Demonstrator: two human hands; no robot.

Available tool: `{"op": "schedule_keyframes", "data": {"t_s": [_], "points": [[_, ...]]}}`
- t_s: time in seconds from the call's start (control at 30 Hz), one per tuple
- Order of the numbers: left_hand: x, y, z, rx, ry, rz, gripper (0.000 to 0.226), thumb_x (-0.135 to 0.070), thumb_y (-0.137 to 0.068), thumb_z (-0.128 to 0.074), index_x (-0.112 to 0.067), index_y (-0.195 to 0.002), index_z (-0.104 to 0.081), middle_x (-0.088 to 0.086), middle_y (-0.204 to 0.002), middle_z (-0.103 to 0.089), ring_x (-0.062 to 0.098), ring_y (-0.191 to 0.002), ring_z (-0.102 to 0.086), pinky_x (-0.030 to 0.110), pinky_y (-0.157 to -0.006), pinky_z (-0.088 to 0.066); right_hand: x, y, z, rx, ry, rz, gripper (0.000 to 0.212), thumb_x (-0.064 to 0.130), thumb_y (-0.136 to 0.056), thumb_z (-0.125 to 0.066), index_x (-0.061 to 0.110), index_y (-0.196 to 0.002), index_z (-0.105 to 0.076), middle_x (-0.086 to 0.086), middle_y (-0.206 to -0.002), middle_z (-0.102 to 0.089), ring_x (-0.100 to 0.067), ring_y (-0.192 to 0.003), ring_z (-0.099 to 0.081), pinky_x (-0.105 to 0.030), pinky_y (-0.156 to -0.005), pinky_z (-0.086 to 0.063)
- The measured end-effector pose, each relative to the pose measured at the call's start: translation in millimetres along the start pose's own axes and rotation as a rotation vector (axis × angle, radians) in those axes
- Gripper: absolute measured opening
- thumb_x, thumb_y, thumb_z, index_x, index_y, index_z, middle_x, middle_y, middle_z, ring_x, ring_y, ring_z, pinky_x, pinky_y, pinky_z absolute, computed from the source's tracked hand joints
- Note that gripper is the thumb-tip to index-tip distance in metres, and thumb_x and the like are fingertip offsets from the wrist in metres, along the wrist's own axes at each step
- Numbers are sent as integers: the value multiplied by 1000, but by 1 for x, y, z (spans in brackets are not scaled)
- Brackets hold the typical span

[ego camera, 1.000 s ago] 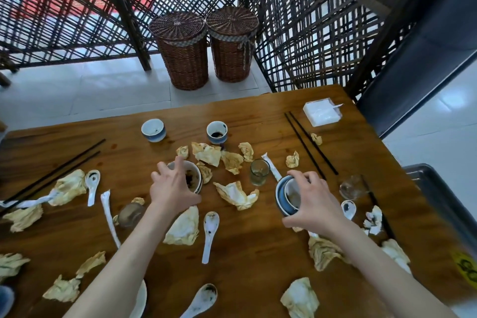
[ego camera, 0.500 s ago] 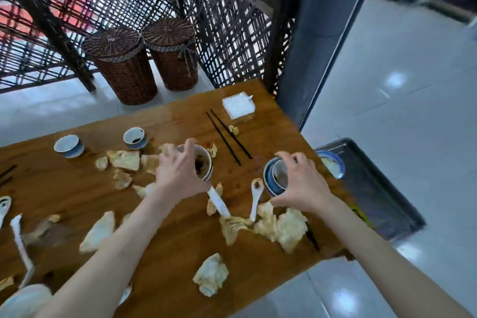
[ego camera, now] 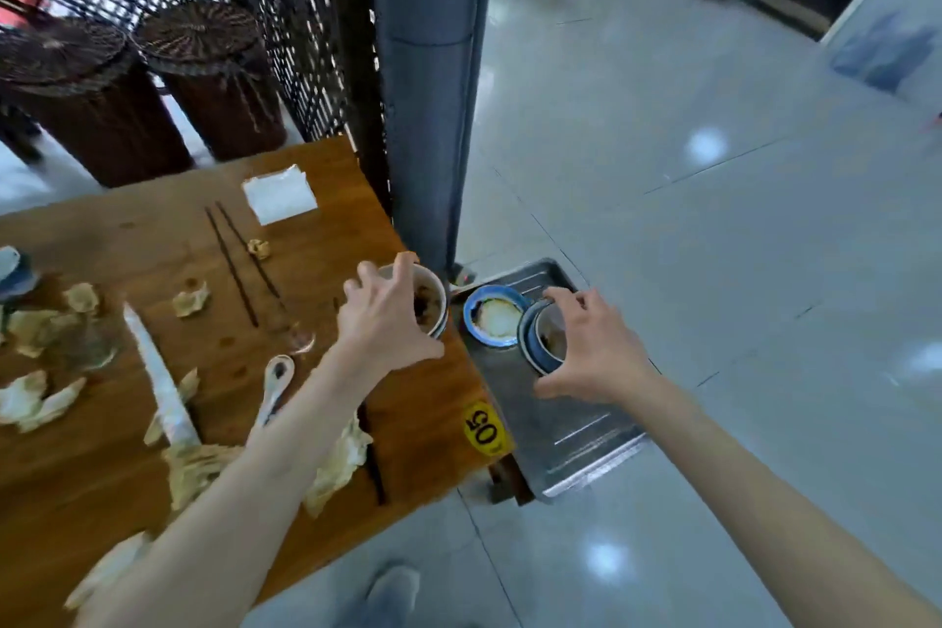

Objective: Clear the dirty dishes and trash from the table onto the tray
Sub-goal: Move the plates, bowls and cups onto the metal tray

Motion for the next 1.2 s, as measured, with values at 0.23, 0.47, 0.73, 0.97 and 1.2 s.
{"op": "schedule_keyframes", "data": {"t_s": [0.23, 0.47, 0.73, 0.97, 1.2], "points": [[-81, -43, -30, -9, -27, -53, 97, -44, -56, -80, -28, -131, -21, 14, -119, -33, 34, -106, -40, 36, -69, -37, -85, -41, 5, 9, -36, -40, 103, 46, -47, -77, 35, -136, -26, 0, -123, -37, -23, -111, -39, -33, -76, -43], [-131, -105, -61, 11, -67, -50, 91, -43, -56, -77, -26, -127, -22, 12, -115, -33, 32, -103, -40, 32, -65, -37, -148, -99, 11, 12, -66, -47, 105, 45, -46, -77, 35, -137, -26, 2, -124, -36, -21, -112, -37, -31, -74, -45], [-156, -136, -125, 35, -27, 86, 100, -49, -56, -78, -31, -131, -16, 11, -121, -31, 28, -107, -38, 35, -78, -48, -198, -170, -16, 80, -113, 72, 101, 41, -46, -74, 35, -135, -28, 3, -124, -37, -21, -113, -37, -30, -73, -46], [-172, -141, -193, 39, -2, 296, 100, -50, -58, -78, -33, -131, -11, 11, -125, -29, 27, -110, -37, 36, -85, -49, -235, -219, -65, 208, -94, 242, 103, 39, -48, -77, 35, -136, -24, 1, -130, -35, -24, -116, -38, -35, -86, -48], [-171, -141, -274, 26, -19, 394, 97, -49, -55, -74, -34, -130, -14, 7, -119, -25, 23, -101, -34, 27, -71, -37, -255, -283, -146, 289, -48, 365, 109, 38, -49, -82, 28, -140, -23, -4, -133, -33, -26, -119, -35, -34, -97, -40]]}}
Point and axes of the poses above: each hand's wrist, its own y-axis away from the middle knuckle, its own z-axis out of the back of the hand, x = y × z, the point moved 8 cm from there along -y, towards the middle knuckle
